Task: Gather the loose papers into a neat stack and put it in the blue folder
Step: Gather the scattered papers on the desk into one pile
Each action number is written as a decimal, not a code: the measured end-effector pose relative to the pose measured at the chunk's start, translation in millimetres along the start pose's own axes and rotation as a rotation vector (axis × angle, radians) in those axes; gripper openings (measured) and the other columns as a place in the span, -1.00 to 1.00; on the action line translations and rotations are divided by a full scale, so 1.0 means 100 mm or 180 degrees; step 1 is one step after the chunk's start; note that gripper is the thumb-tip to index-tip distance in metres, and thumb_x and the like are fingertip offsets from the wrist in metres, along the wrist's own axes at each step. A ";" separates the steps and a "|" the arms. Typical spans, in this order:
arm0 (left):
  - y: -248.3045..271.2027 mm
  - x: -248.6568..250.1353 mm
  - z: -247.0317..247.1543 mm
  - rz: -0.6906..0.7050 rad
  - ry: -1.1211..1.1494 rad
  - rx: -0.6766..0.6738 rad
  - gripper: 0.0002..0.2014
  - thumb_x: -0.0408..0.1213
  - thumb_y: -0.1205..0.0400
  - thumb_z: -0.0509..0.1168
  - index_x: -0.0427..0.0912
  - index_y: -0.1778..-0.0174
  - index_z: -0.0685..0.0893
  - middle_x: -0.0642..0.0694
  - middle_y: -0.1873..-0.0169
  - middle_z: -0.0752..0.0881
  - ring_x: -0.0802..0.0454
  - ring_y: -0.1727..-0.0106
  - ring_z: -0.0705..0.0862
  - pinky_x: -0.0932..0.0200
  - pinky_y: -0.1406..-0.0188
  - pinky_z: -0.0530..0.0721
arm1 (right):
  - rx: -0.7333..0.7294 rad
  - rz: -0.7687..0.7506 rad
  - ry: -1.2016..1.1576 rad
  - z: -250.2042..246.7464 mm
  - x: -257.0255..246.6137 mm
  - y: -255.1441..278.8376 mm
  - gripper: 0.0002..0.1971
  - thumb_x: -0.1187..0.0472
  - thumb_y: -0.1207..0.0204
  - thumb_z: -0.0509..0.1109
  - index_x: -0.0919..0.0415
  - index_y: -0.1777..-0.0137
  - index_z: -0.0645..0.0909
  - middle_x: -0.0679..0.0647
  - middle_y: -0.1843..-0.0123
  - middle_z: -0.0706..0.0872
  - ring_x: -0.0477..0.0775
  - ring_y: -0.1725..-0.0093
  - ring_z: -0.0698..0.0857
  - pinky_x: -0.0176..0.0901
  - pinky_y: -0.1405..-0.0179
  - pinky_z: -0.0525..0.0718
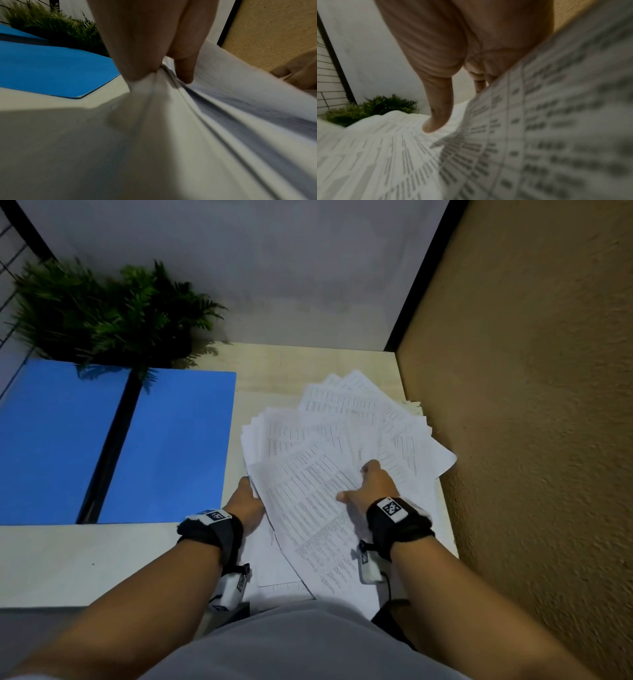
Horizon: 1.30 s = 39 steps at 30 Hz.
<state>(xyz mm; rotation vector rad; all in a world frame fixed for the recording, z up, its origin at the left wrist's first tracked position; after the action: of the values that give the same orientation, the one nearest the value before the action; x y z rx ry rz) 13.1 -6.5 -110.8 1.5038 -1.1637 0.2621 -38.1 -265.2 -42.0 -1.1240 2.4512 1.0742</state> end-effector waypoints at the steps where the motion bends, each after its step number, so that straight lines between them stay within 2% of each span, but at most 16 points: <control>1: 0.00 -0.02 -0.01 0.0014 -0.0057 0.0029 -0.29 -0.07 -0.52 0.47 -0.06 -0.53 0.29 -0.04 -0.20 0.60 -0.13 -0.21 0.62 -0.07 -0.25 0.66 | 0.0028 -0.0003 0.0008 -0.01 0.06 -0.01 -0.32 0.14 -0.31 0.63 0.25 -0.34 0.36 0.19 -0.21 0.57 0.24 -0.23 0.63 -0.15 0.06 0.52; 4: 0.03 0.00 -0.02 0.0049 -0.0109 0.0062 -0.32 -0.13 -0.51 0.50 -0.10 -0.50 0.34 -0.07 -0.27 0.62 -0.13 -0.24 0.62 -0.05 -0.27 0.63 | 0.0423 -0.0016 -0.0056 -0.20 0.22 0.00 -0.79 0.35 -0.49 0.43 0.26 0.02 0.43 0.12 0.12 0.60 0.15 0.00 0.62 -0.22 0.10 0.48; 7: 0.05 0.04 0.00 0.0040 -0.0148 0.0078 -0.34 -0.22 -0.64 0.38 -0.21 -0.60 0.22 -0.20 -0.54 0.45 -0.24 -0.52 0.46 -0.11 -0.49 0.47 | 0.0870 0.0125 -0.0392 -0.36 0.36 -0.05 -0.88 0.39 -0.57 0.32 0.27 0.12 0.42 0.19 0.08 0.62 0.08 0.08 0.55 -0.24 0.09 0.45; 10: 0.12 0.05 0.02 -0.0135 0.0103 0.0078 -0.22 0.09 -0.70 0.20 -0.19 -0.71 0.01 -0.18 -0.68 0.24 -0.20 -0.66 0.29 -0.08 -0.56 0.30 | 0.0760 0.0210 -0.0658 -0.20 0.36 -0.10 -0.87 0.35 -0.60 0.29 0.21 0.06 0.37 0.17 0.00 0.59 0.02 0.03 0.52 -0.29 0.00 0.42; 13: 0.14 0.04 0.10 -0.0277 0.0584 -0.0078 0.12 0.41 -0.42 0.36 -0.04 -0.72 -0.07 -0.05 -0.67 0.29 -0.13 -0.65 0.33 -0.13 -0.57 0.35 | 0.0547 0.0260 -0.0569 0.10 0.28 -0.05 -0.93 0.28 -0.63 0.24 0.13 0.00 0.39 0.11 0.03 0.54 -0.01 0.06 0.48 -0.29 0.04 0.39; 15: 0.12 0.05 0.07 -0.0063 0.0272 0.0163 -0.13 0.04 -0.52 0.49 -0.15 -0.63 0.19 -0.15 -0.55 0.47 -0.17 -0.51 0.49 -0.02 -0.39 0.50 | 0.0393 0.0231 -0.0656 0.27 0.20 -0.01 -0.98 0.28 -0.64 0.22 0.16 0.02 0.44 0.10 0.09 0.50 0.01 0.08 0.46 -0.28 0.10 0.40; 17: 0.12 0.08 0.00 0.0041 0.0053 0.0482 -0.47 -0.32 -0.64 0.39 -0.27 -0.50 0.38 -0.26 -0.45 0.56 -0.24 -0.41 0.56 0.06 -0.26 0.52 | 0.0293 0.0219 -0.0810 0.34 0.21 -0.05 -0.79 0.28 -0.63 0.24 0.17 0.25 0.38 0.05 0.20 0.51 0.04 0.18 0.48 -0.26 0.24 0.45; 19: 0.10 0.04 -0.07 0.0038 0.0157 0.0559 -0.54 -0.40 -0.65 0.35 -0.29 -0.48 0.46 -0.28 -0.41 0.61 -0.25 -0.39 0.59 0.04 -0.29 0.53 | 0.0610 0.0261 -0.0974 0.17 0.26 -0.08 -0.81 0.29 -0.60 0.26 0.19 0.27 0.45 0.14 0.08 0.63 0.10 0.14 0.59 -0.18 0.15 0.58; 20: 0.08 0.02 -0.13 0.0026 0.0229 0.0583 -0.54 -0.41 -0.65 0.34 -0.30 -0.49 0.48 -0.28 -0.40 0.62 -0.26 -0.38 0.60 0.02 -0.31 0.53 | 0.0851 0.0296 -0.0874 0.03 0.33 -0.12 -0.92 0.29 -0.59 0.26 0.22 0.13 0.55 0.20 -0.09 0.64 0.16 -0.01 0.63 -0.10 0.01 0.61; 23: 0.05 -0.09 -0.30 -0.0069 0.0370 0.0684 -0.57 -0.47 -0.65 0.34 -0.33 -0.46 0.52 -0.30 -0.34 0.65 -0.28 -0.35 0.62 0.05 -0.25 0.52 | 0.0781 0.0378 0.0323 -0.22 0.57 -0.23 -0.56 0.08 -0.52 0.40 0.08 -0.39 0.47 0.14 -0.41 0.47 0.23 -0.41 0.43 0.19 -0.31 0.43; 25: 0.05 -0.11 -0.37 -0.0054 0.0522 0.0712 -0.57 -0.49 -0.66 0.31 -0.29 -0.48 0.52 -0.23 -0.26 0.66 -0.23 -0.29 0.63 0.06 -0.23 0.50 | 0.0530 0.0347 0.1026 -0.27 0.68 -0.28 -0.33 -0.18 -0.35 0.51 -0.04 -0.42 0.40 0.07 -0.39 0.46 0.20 -0.42 0.39 0.28 -0.27 0.38; 27: 0.05 -0.14 -0.42 -0.0094 0.0648 0.0761 -0.57 -0.49 -0.68 0.28 -0.27 -0.49 0.50 -0.17 -0.19 0.64 -0.16 -0.21 0.60 0.03 -0.24 0.50 | 0.0328 0.0306 0.1310 -0.28 0.73 -0.31 -0.34 -0.28 -0.21 0.55 -0.08 -0.27 0.46 0.04 -0.25 0.52 0.18 -0.36 0.42 0.28 -0.22 0.38; 31: 0.01 -0.07 -0.44 -0.0102 0.1161 0.0642 -0.55 -0.48 -0.70 0.25 -0.25 -0.54 0.46 -0.23 -0.32 0.64 -0.25 -0.36 0.60 -0.19 -0.47 0.47 | -0.0001 -0.0075 0.0965 -0.22 0.72 -0.40 -0.76 0.05 -0.33 0.59 0.04 0.17 0.58 0.10 0.00 0.60 0.21 -0.12 0.58 0.08 -0.10 0.58; 35: -0.06 0.32 -0.26 0.0014 0.1435 0.0438 -0.55 -0.43 -0.73 0.21 -0.29 -0.58 0.43 -0.20 -0.38 0.60 -0.16 -0.35 0.57 -0.14 -0.52 0.39 | 0.0059 -0.0513 0.0461 -0.21 0.60 -0.31 -0.77 0.52 -0.40 0.30 0.18 0.10 0.60 0.09 0.15 0.61 0.14 0.14 0.61 -0.26 0.34 0.48; 37: -0.16 0.56 -0.14 0.0069 0.1087 0.0286 -0.54 -0.35 -0.75 0.21 -0.27 -0.60 0.39 -0.13 -0.43 0.55 -0.14 -0.38 0.53 -0.07 -0.49 0.38 | -0.0055 -0.0584 0.0489 -0.15 0.57 -0.29 -0.69 0.54 -0.44 0.19 0.28 -0.08 0.63 0.17 0.07 0.69 0.18 0.05 0.67 -0.25 0.20 0.56; 39: -0.27 0.71 -0.05 -0.0001 0.0349 0.0172 -0.52 -0.26 -0.75 0.21 -0.28 -0.60 0.36 -0.20 -0.50 0.51 -0.25 -0.46 0.52 -0.07 -0.46 0.44 | -0.0140 -0.0609 0.0507 -0.10 0.55 -0.31 -0.65 0.53 -0.49 0.15 0.38 -0.21 0.63 0.31 -0.12 0.71 0.28 -0.15 0.68 -0.09 -0.12 0.61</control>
<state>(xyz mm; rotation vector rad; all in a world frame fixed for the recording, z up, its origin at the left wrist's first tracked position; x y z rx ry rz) 69.6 -42.5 -75.6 1.5175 -1.0767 0.3737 -52.1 -316.6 -77.7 -1.4765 2.3846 1.0210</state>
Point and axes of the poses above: each hand's wrist, its own y-axis away from the middle knuckle, its own z-axis out of the palm, x = y × z, the point moved 7 cm from there along -y, towards the middle knuckle
